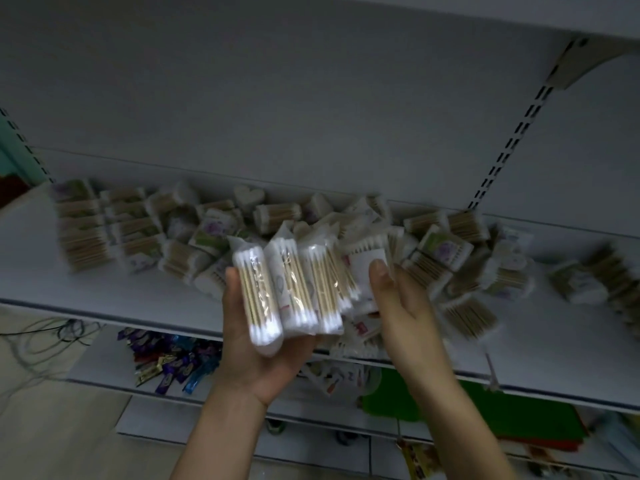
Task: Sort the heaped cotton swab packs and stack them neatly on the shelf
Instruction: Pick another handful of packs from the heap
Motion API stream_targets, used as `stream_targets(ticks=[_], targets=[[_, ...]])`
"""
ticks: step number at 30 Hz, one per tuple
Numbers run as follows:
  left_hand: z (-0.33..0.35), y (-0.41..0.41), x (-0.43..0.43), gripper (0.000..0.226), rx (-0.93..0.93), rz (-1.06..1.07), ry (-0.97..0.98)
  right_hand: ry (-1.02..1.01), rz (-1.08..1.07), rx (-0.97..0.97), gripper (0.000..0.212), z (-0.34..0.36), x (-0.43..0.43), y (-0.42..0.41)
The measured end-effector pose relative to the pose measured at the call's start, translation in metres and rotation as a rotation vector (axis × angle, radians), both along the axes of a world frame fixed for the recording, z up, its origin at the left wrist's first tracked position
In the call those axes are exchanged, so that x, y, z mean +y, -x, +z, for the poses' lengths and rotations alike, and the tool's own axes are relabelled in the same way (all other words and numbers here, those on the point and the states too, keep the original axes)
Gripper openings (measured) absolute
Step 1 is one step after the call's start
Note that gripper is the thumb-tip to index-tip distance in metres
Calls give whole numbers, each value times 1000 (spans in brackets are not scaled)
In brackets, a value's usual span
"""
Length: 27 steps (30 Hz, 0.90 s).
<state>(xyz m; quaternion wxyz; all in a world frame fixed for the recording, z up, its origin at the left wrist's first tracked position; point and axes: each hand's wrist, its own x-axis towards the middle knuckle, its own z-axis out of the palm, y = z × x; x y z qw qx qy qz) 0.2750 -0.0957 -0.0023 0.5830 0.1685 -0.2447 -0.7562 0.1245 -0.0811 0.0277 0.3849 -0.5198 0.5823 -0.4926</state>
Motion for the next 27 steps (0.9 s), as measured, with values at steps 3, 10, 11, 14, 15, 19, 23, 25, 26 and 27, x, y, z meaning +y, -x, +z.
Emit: stream_targets(ticks=[3, 10, 11, 14, 15, 19, 23, 25, 26, 27], targets=[[4, 0, 1, 77, 61, -162, 28, -74, 68, 7, 19, 1, -9, -2], [9, 9, -5, 98, 47, -202, -88, -53, 202, 109, 55, 9, -12, 6], [7, 9, -5, 95, 43, -196, -99, -6, 145, 131, 71, 6, -12, 8], [7, 14, -3, 82, 23, -200, -112, 57, 61, 192, 91, 4, -9, 4], [7, 15, -4, 81, 5, -204, -110, 51, 114, 264, 91, 2, -10, 1], [5, 12, -11, 78, -67, -180, -92, -47, 250, 336, 96, -9, -22, -7], [1, -1, -19, 76, -20, -108, -114, -101, 384, 209, 82, 4, -38, -11], [-3, -10, -22, 77, 46, -85, -157, -96, 419, 104, 48, 12, -51, -9], [-5, -15, -23, 77, 70, -68, -183, -88, 377, 65, 32, 14, -61, -5], [-7, -20, -24, 77, 84, -47, -202, -63, 297, 59, 25, 12, -73, 0]])
